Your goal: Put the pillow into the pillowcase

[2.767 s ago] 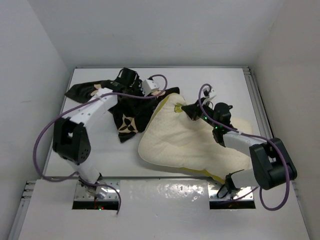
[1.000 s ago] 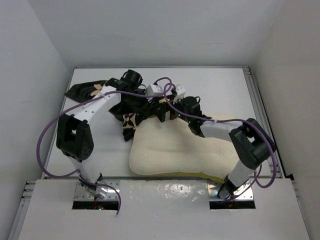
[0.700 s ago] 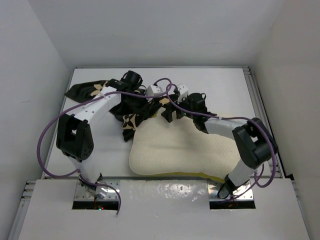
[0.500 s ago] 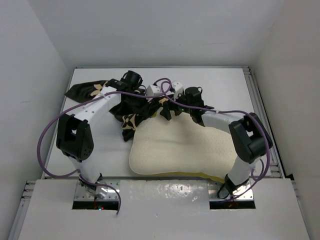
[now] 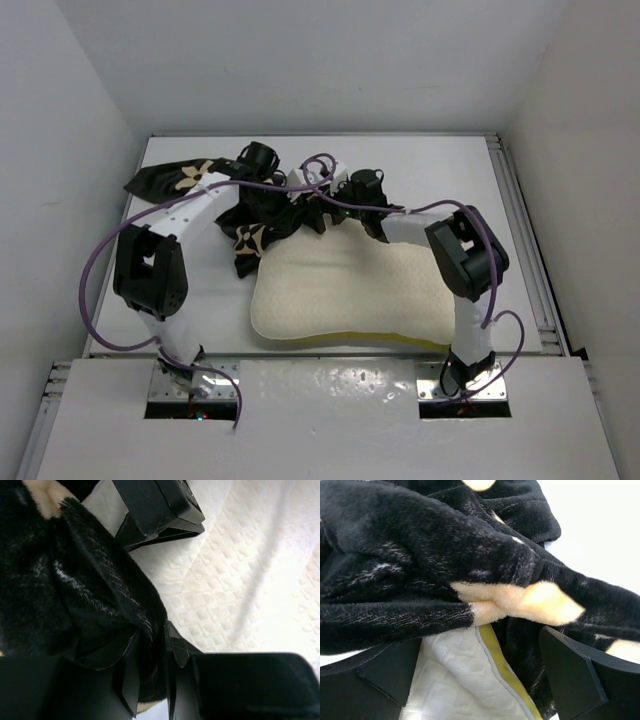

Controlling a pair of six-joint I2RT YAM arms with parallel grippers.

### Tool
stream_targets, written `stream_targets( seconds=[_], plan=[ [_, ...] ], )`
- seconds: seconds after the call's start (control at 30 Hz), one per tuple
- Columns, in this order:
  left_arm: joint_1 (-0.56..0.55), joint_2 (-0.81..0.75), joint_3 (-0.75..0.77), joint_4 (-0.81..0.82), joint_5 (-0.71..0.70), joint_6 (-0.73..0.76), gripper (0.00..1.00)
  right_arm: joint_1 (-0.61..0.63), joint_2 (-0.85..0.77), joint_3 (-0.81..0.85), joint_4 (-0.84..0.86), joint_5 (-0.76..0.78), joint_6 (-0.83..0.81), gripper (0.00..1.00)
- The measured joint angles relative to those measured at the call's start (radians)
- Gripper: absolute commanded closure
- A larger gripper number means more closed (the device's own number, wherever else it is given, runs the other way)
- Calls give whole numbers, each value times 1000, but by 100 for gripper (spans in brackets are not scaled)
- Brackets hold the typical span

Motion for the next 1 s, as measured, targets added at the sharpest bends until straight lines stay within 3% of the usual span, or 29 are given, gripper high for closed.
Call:
stream_targets(
  seconds=[0.07, 0.1, 0.17, 0.2, 0.23, 0.43, 0.6, 0.73, 1.0],
  plan=[
    [3, 17, -3, 6, 2, -2, 77, 1, 19, -11, 59, -8, 47, 21],
    [4, 25, -4, 8, 3, -3, 76, 1, 26, -25, 97, -11, 75, 39],
    [6, 38, -13, 20, 7, -6, 74, 3, 38, -54, 169, -27, 142, 55],
    [7, 41, -17, 26, 9, -8, 72, 6, 45, -64, 203, -29, 179, 92],
    [8, 43, -19, 26, 11, -10, 71, 8, 51, -69, 224, -26, 196, 100],
    [13, 43, -26, 42, 16, -17, 72, 36, 41, -119, 321, 88, 303, 100],
    [13, 43, -24, 46, 29, -18, 89, 43, -31, -208, 380, 193, 370, 100],
    [13, 43, -2, 46, 54, -11, 99, 57, -138, -291, 381, 364, 413, 100],
    [-7, 34, 74, -42, 66, 43, 100, 147, -338, -418, 401, 608, 379, 100]
  ],
)
